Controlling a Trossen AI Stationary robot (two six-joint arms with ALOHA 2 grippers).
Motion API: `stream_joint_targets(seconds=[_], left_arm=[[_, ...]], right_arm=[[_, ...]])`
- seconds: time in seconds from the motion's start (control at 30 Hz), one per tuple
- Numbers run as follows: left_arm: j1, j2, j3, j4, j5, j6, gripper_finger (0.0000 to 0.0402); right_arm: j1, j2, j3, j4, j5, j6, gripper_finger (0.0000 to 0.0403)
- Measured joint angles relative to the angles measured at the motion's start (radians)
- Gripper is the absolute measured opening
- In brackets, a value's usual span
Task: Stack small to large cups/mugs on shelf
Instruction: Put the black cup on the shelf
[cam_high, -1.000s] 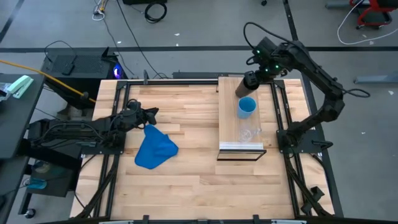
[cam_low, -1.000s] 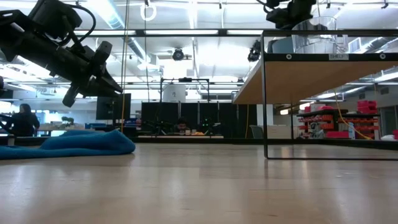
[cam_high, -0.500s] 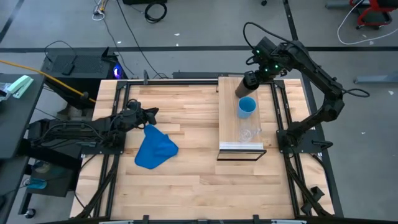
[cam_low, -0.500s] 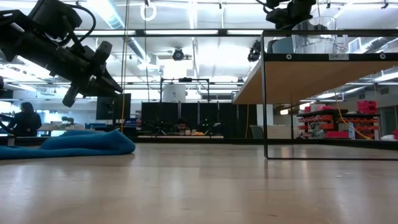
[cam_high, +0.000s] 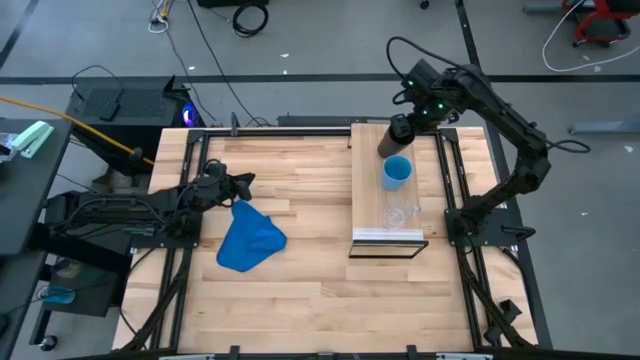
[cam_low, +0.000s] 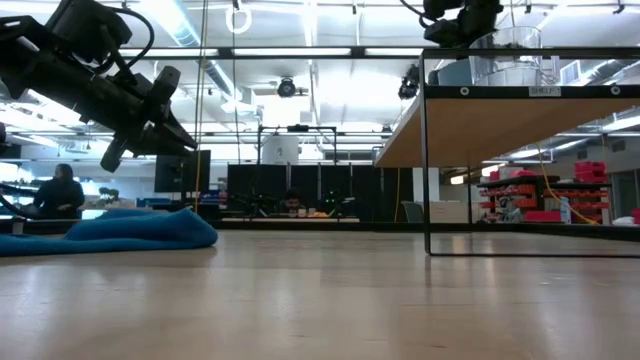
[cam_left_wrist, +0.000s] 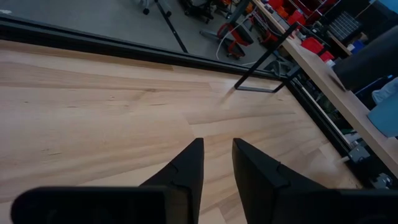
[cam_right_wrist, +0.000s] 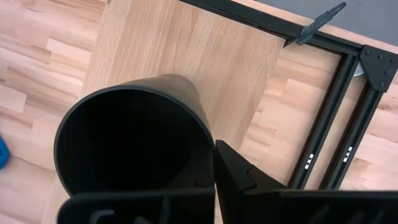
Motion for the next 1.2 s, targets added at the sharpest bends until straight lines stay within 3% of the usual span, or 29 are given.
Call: stream_joint_targets(seconds=[1.2], left_arm=[[0.000,0.000,0.000,0.000,0.000,0.000,0.0094]], right_arm=[[0.000,0.007,0.000,0.003,0.000,-0.001,0.0082]])
